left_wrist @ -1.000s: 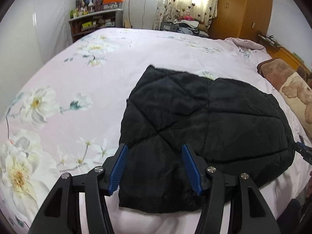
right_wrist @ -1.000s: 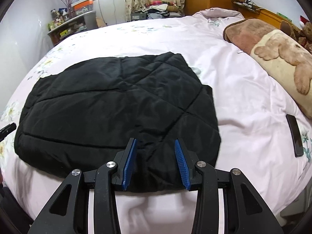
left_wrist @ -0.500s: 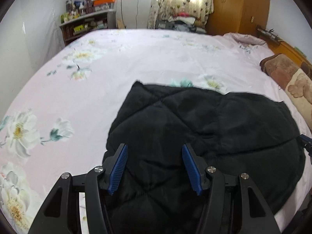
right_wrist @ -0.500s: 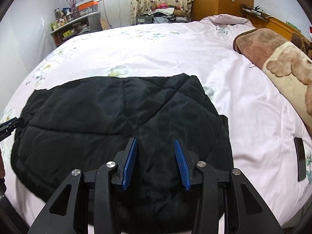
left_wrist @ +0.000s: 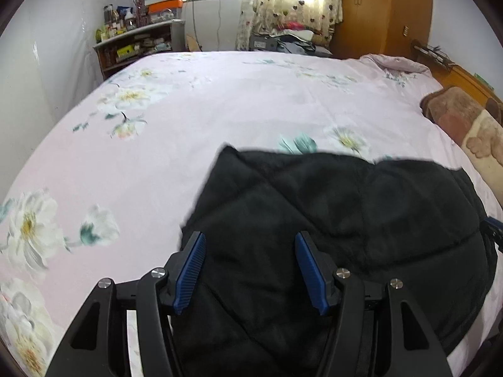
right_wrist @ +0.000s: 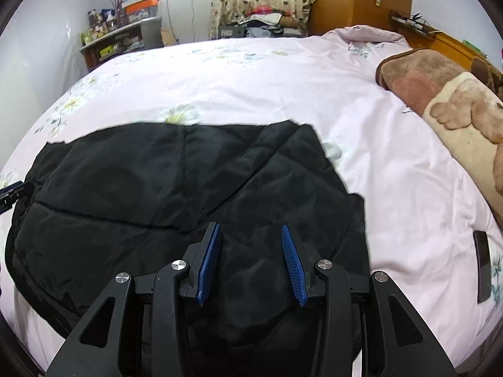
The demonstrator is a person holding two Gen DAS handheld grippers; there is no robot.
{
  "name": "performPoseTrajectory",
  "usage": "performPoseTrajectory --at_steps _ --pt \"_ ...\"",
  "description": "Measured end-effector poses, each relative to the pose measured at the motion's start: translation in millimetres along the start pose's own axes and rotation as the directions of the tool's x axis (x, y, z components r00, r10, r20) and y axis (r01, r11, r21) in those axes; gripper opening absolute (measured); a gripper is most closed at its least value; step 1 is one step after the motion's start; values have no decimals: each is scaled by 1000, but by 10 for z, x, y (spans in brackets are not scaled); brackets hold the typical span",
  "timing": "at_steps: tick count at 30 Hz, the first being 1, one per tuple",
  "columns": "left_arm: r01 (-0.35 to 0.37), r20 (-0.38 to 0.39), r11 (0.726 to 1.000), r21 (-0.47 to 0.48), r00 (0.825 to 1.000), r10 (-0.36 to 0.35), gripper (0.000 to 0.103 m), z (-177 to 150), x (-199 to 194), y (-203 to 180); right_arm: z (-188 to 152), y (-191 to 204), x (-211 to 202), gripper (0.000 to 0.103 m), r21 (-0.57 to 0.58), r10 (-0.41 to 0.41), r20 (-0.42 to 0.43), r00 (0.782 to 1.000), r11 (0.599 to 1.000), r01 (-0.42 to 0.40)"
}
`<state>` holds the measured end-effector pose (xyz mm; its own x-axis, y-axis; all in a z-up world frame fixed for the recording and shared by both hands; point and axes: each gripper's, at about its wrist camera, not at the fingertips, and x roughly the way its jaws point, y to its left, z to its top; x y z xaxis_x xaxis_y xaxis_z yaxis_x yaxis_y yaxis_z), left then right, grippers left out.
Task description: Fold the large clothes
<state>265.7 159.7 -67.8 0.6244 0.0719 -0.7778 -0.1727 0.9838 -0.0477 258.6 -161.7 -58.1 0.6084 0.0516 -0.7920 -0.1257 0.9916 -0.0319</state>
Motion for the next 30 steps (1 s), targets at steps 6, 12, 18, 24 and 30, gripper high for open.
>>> performPoseTrajectory --at_steps 6,12,18,24,30 --pt "57 -54 996 -73 997 -61 62 250 454 129 138 -211 254 41 60 -10 -20 1000 998 12" --pt "130 -90 976 -173 985 -148 65 145 785 245 46 -261 527 41 44 -29 -58 998 999 32" --pt "118 -100 982 -150 986 -134 65 192 715 202 60 -228 543 41 19 -50 -82 995 998 51" --pt "153 5 976 -152 988 -154 63 147 99 489 73 -297 32 45 46 -33 -7 999 998 34" --pt "159 -93 968 -196 979 -179 65 -313 184 772 -231 -598 77 60 144 8 -54 999 990 0"
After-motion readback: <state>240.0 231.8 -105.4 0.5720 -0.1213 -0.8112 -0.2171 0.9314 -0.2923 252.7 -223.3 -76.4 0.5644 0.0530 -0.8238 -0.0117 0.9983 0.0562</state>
